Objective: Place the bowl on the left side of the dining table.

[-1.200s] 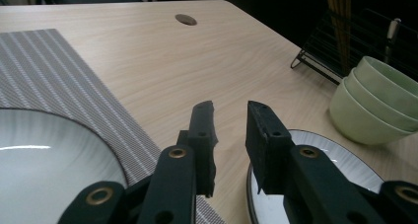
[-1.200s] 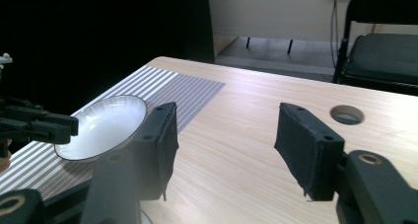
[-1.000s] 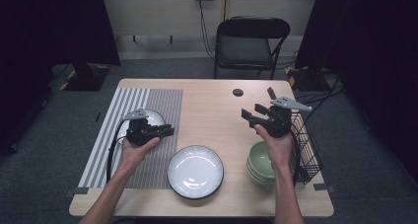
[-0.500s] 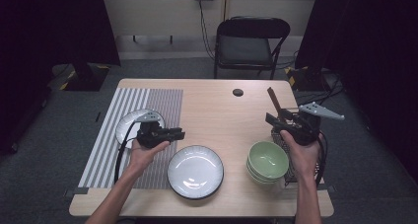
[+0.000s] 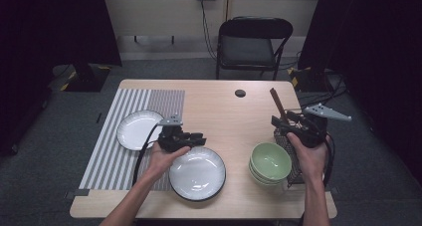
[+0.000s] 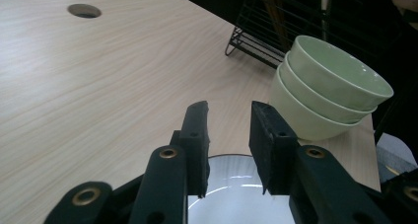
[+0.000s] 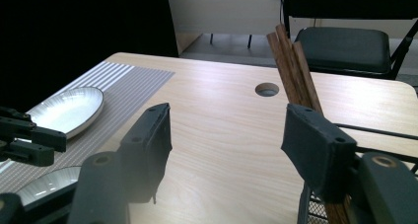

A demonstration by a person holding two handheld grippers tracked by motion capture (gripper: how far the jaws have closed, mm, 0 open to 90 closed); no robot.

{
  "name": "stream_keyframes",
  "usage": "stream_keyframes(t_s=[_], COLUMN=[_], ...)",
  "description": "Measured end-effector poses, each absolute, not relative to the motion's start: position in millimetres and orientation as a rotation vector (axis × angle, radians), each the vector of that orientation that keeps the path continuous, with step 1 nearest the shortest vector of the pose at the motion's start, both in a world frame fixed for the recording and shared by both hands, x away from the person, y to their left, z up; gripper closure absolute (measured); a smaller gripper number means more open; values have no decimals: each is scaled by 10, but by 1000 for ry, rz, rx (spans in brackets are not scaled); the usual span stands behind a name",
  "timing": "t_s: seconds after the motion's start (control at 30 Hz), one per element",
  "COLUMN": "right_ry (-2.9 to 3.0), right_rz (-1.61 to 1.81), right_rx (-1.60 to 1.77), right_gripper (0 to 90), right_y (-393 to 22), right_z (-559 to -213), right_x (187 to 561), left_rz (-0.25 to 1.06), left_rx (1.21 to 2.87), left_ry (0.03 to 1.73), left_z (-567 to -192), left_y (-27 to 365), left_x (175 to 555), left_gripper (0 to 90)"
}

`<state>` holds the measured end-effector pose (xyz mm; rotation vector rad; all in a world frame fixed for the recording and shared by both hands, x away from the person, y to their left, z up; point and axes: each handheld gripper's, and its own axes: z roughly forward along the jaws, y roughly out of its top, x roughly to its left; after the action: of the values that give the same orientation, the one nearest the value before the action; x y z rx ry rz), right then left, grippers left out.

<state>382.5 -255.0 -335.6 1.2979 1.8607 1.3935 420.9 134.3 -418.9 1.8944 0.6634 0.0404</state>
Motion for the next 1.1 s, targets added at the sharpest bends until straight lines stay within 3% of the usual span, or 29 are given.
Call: stream_keyframes(t_s=[0.6, 1.1], right_ry=[1880, 1890], right_rz=[1434, 1424], right_rx=[1272, 1265], right_gripper=[341, 322], right_y=[-2555, -2526], right_z=[-3371, -3385], right_x=[3825, 3830], left_rz=[-25, -61], left_rx=[1944, 2015], left_ry=[498, 351], left_z=[-3958, -3895], left_y=[657, 103], left_x=[4006, 3842], left_gripper=[515, 497])
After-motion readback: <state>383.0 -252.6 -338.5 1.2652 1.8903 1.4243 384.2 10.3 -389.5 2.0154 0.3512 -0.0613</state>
